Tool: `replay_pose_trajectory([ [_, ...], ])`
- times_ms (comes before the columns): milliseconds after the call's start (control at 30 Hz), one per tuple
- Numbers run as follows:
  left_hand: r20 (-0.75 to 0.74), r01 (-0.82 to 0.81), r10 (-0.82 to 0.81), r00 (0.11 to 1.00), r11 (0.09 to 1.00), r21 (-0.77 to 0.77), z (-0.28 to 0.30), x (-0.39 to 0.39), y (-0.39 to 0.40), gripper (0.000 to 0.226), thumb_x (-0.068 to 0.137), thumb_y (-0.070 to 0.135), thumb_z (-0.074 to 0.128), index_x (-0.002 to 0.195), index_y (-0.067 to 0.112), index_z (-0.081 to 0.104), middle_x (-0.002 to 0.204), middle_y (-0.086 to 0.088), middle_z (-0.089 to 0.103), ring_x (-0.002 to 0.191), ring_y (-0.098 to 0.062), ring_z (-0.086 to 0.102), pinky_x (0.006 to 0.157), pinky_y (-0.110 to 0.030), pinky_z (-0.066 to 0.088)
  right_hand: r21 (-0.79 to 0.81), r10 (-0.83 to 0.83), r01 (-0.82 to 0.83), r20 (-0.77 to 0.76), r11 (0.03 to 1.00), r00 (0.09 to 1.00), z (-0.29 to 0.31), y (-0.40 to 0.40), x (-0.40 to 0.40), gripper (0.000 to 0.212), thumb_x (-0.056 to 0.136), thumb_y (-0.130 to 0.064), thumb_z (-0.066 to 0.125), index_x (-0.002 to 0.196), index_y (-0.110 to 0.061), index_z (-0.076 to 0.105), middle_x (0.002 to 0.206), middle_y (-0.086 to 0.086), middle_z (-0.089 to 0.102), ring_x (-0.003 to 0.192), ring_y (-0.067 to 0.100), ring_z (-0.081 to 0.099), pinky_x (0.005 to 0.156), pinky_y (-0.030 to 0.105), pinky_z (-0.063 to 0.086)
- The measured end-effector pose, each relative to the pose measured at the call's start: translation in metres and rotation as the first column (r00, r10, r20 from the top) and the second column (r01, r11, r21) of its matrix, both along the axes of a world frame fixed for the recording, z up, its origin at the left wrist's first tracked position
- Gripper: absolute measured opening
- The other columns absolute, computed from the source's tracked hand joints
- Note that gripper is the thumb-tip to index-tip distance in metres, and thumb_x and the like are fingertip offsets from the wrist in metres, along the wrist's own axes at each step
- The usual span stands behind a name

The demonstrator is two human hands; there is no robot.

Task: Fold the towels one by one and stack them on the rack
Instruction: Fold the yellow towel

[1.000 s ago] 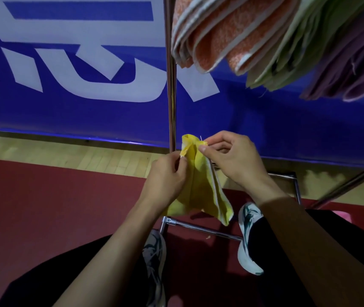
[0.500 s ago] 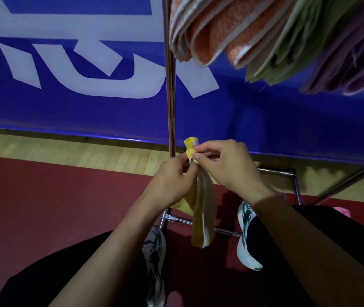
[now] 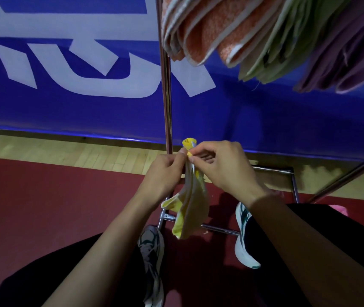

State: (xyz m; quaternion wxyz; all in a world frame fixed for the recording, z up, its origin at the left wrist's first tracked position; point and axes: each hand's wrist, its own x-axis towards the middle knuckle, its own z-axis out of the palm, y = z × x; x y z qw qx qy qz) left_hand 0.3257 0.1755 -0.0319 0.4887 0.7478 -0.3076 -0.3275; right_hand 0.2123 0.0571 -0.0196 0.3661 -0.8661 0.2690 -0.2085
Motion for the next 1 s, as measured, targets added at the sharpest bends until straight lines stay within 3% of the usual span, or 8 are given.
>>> replay_pose_trajectory([
  [133, 0.015, -0.023, 0.024, 1.0, 1.0, -0.017, -0.001, -0.001, -0.001, 0.051, 0.11, 0.043, 0.044, 0.098, 0.009, 0.08, 0.088, -0.006, 0.081, 0.085, -0.017, 0.079, 0.086, -0.041, 0.064, 0.007, -0.043, 0.043, -0.01, 0.999, 0.999, 0.001, 0.002, -0.001, 0.013, 0.088, -0.028, 0.08, 0.1, -0.024, 0.082, 0.086, -0.009, 0.077, 0.074, -0.004, 0.069, 0.066, 0.002, 0.047],
  [267, -0.021, -0.044, 0.043, 0.999, 0.997, -0.058, -0.004, 0.004, 0.003, 0.048, 0.105, 0.05, 0.052, 0.093, 0.015, 0.082, 0.092, -0.019, 0.078, 0.096, -0.045, 0.073, 0.089, -0.062, 0.059, 0.019, -0.077, 0.077, -0.001, 0.997, 0.997, -0.002, 0.006, 0.001, 0.009, 0.086, -0.032, 0.081, 0.093, -0.025, 0.081, 0.084, -0.011, 0.077, 0.076, 0.0, 0.07, 0.067, 0.009, 0.052],
  [433, -0.166, -0.078, 0.059, 0.984, 0.991, -0.112, -0.002, 0.001, 0.003, 0.033, 0.107, 0.027, 0.057, 0.102, 0.005, 0.081, 0.098, -0.011, 0.081, 0.097, -0.022, 0.078, 0.097, -0.047, 0.06, 0.049, -0.081, 0.078, 0.059, 0.996, 0.995, -0.007, 0.012, 0.004, 0.005, 0.087, -0.024, 0.08, 0.088, -0.022, 0.075, 0.076, -0.012, 0.072, 0.069, 0.0, 0.069, 0.064, 0.017, 0.057],
  [533, -0.167, -0.063, 0.04, 0.985, 0.989, -0.136, -0.001, 0.0, 0.002, 0.036, 0.1, 0.039, 0.068, 0.1, 0.004, 0.079, 0.088, -0.02, 0.072, 0.085, -0.025, 0.069, 0.097, -0.056, 0.055, 0.068, -0.075, 0.072, 0.039, 0.995, 0.996, -0.003, 0.01, 0.005, 0.009, 0.087, -0.012, 0.075, 0.087, -0.021, 0.075, 0.07, -0.014, 0.07, 0.068, -0.004, 0.067, 0.06, 0.007, 0.047],
  [767, -0.051, 0.017, -0.024, 0.998, 0.991, -0.133, 0.002, 0.012, 0.008, 0.024, 0.104, 0.027, 0.063, 0.11, 0.01, 0.078, 0.096, -0.014, 0.08, 0.099, -0.031, 0.077, 0.095, -0.05, 0.06, 0.541, 0.078, -0.105, 0.073, 0.834, 0.994, 0.01, -0.008, 0.003, 0.016, 0.102, -0.007, 0.06, 0.102, -0.011, 0.075, 0.087, 0.008, 0.079, 0.085, 0.018, 0.078, 0.084, 0.034, 0.064],
  [833, 0.097, 0.057, -0.048, 0.994, 0.994, -0.096, 0.002, 0.014, 0.007, 0.02, 0.106, 0.028, 0.059, 0.108, 0.016, 0.076, 0.093, -0.008, 0.08, 0.094, -0.028, 0.077, 0.09, -0.052, 0.06, 0.487, 0.079, -0.093, 0.05, 0.868, 0.996, 0.011, -0.014, -0.001, 0.015, 0.103, -0.014, 0.059, 0.103, -0.013, 0.074, 0.086, 0.005, 0.079, 0.081, 0.016, 0.078, 0.082, 0.035, 0.064],
  [933, 0.295, 0.064, -0.046, 0.954, 0.996, -0.054, 0.003, 0.024, 0.009, 0.018, 0.107, 0.027, 0.055, 0.098, 0.02, 0.069, 0.086, -0.002, 0.075, 0.082, -0.015, 0.072, 0.079, -0.038, 0.058, 0.1, -0.026, 0.033, -0.072, 0.994, 0.997, 0.007, -0.038, -0.009, 0.013, 0.102, -0.029, 0.059, 0.107, -0.025, 0.07, 0.084, -0.008, 0.076, 0.077, 0.006, 0.072, 0.08, 0.035, 0.062],
  [1000, 0.358, 0.063, -0.034, 0.933, 0.996, -0.07, 0.006, 0.032, 0.013, 0.019, 0.108, 0.024, 0.053, 0.097, 0.019, 0.067, 0.086, -0.004, 0.072, 0.078, -0.013, 0.066, 0.073, -0.032, 0.051, -0.03, -0.025, 0.02, -0.155, 0.999, 0.988, 0.004, -0.053, -0.013, 0.025, 0.1, -0.038, 0.061, 0.124, -0.032, 0.063, 0.107, -0.015, 0.067, 0.094, 0.003, 0.066, 0.088, 0.035, 0.058],
])
